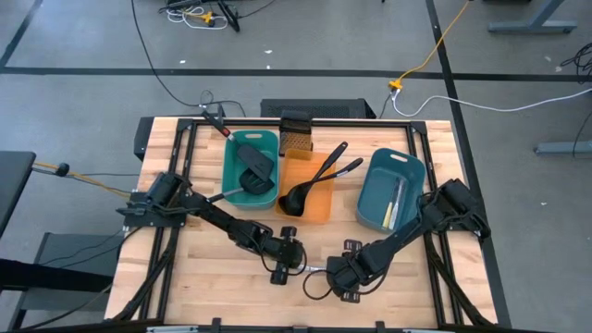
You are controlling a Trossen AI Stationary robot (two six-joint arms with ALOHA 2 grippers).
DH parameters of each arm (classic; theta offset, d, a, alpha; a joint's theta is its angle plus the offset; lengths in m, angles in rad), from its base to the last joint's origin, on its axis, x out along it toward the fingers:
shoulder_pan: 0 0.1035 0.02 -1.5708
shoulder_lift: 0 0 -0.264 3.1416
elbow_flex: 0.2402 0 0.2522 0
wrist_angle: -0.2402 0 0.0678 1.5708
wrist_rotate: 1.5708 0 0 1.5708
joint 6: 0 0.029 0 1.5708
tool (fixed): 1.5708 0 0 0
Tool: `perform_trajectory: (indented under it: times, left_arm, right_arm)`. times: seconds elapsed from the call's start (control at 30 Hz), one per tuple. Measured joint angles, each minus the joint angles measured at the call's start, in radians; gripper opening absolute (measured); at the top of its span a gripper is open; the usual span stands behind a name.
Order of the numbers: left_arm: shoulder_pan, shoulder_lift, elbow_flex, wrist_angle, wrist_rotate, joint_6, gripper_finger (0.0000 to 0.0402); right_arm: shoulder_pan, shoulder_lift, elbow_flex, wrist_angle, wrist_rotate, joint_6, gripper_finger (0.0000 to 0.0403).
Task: Pick & Place Kitchen Items
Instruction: Put the silver table knife into the blue bin
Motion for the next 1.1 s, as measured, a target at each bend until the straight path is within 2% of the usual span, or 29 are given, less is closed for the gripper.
perform_trajectory:
  times: [0.27,0.6,0.8,0.9,1.1]
  left_arm:
    - [0.000,0.003,0.000,0.020,0.016,0.001,0.0011]
    - [0.000,0.005,0.000,0.026,0.019,0.003,0.0011]
    - [-0.001,-0.005,-0.002,0.025,0.011,0.048,0.0012]
    - [-0.002,-0.051,-0.010,-0.009,0.023,0.073,0.0020]
    - [-0.012,-0.130,-0.017,-0.119,0.033,0.051,0.0075]
  right_arm:
    - [-0.005,-0.006,-0.045,0.063,0.022,-0.016,0.0163]
    - [-0.033,-0.011,-0.118,0.163,0.014,-0.024,0.0088]
    - [-0.035,-0.011,-0.121,0.167,0.011,-0.017,0.0093]
    - [-0.035,-0.011,-0.121,0.163,0.007,-0.002,0.0100]
    - [-0.035,-0.011,-0.122,0.155,0.005,0.009,0.0096]
